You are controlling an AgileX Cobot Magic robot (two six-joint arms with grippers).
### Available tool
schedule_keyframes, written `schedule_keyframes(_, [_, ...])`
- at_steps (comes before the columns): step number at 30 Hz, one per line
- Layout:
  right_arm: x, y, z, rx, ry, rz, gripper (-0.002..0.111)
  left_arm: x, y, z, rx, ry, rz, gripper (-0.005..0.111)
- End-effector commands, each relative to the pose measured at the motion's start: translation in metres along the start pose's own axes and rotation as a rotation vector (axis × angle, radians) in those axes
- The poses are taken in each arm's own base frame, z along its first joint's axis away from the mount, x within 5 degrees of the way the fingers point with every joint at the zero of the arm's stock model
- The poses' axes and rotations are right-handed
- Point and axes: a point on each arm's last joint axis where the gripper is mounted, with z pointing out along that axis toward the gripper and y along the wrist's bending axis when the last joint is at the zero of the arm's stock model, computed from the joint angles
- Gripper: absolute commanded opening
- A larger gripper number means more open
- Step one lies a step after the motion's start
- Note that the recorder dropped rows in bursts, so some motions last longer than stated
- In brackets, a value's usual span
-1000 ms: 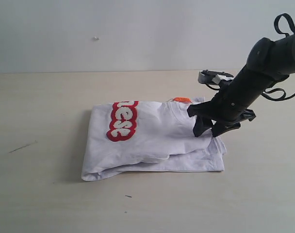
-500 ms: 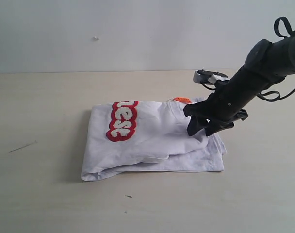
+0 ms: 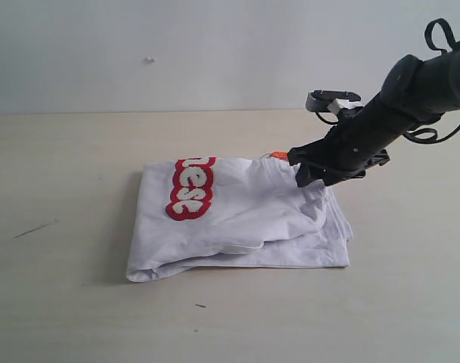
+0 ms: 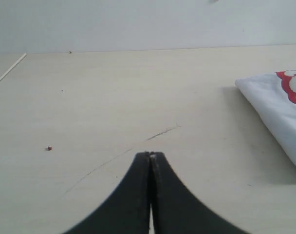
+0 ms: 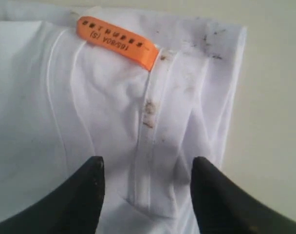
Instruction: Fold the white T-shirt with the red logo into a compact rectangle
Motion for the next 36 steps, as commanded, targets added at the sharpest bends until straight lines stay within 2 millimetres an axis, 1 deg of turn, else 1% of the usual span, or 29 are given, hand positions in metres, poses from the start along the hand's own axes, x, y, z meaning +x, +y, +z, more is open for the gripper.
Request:
schedule_keyframes(1, [0.001, 0.001, 0.01, -0.029, -0.006, 0.002, 0.053, 0.0, 0.0, 0.0, 0.002, -0.012, -0.007, 0.0])
schedule_keyframes(8, [0.011, -0.002, 0.027, -0.05, 0.065, 0.024, 0.053, 0.0, 0.0, 0.0, 0.002, -0.012, -0.007, 0.0])
schedule_keyframes(12, [0.012, -0.001, 0.026, -0.057, 0.074, 0.025, 0.051, 0.0, 0.0, 0.0, 0.002, -0.012, -0.007, 0.0])
schedule_keyframes(13, [0.012, -0.001, 0.026, -0.057, 0.074, 0.025, 0.047, 0.0, 0.0, 0.0, 0.002, -0.012, -0.007, 0.0])
schedule_keyframes(15, [0.012, -0.001, 0.026, -0.058, 0.073, 0.012, 0.033, 0.0, 0.0, 0.0, 0.002, -0.012, -0.007, 0.0])
schedule_keyframes(16, [0.012, -0.001, 0.026, -0.061, 0.074, -0.028, 0.014, 0.0, 0.0, 0.0, 0.002, -0.012, -0.007, 0.0])
schedule_keyframes(18, [0.012, -0.001, 0.026, -0.061, 0.073, -0.043, 0.0, 0.0, 0.0, 0.0, 0.002, -0.012, -0.007, 0.0])
schedule_keyframes(21, [0.011, 0.0, 0.025, -0.063, 0.07, -0.053, 0.0, 0.0, 0.0, 0.0, 0.002, -0.012, -0.007, 0.0])
schedule_keyframes(22, [0.01, 0.001, 0.022, -0.064, 0.068, -0.06, 0.0, 0.0, 0.0, 0.0, 0.002, -0.012, -0.007, 0.0])
schedule_keyframes(25, [-0.002, 0.009, -0.008, -0.049, 0.003, -0.113, 0.0, 0.0, 0.0, 0.0, 0.002, -0.012, -0.007, 0.0])
schedule_keyframes(26, [-0.007, 0.011, -0.022, -0.028, -0.022, -0.149, 0.0, 0.0, 0.0, 0.0, 0.002, -0.012, -0.007, 0.0])
schedule_keyframes(28, [-0.01, 0.013, -0.045, 0.026, -0.036, -0.161, 0.0, 0.0, 0.0, 0.0, 0.002, -0.012, -0.007, 0.0])
schedule_keyframes(30, [-0.009, 0.009, -0.06, 0.11, -0.01, -0.169, 0.0, 0.0, 0.0, 0.0, 0.002, -0.012, -0.007, 0.0])
schedule_keyframes(32, [-0.008, 0.005, -0.07, 0.185, 0.009, -0.158, 0.0, 0.0, 0.0, 0.0, 0.002, -0.012, -0.007, 0.0])
schedule_keyframes(36, [-0.005, 0.001, -0.07, 0.219, 0.047, -0.162, 0.0, 0.0, 0.0, 0.0, 0.002, -0.012, -0.007, 0.0])
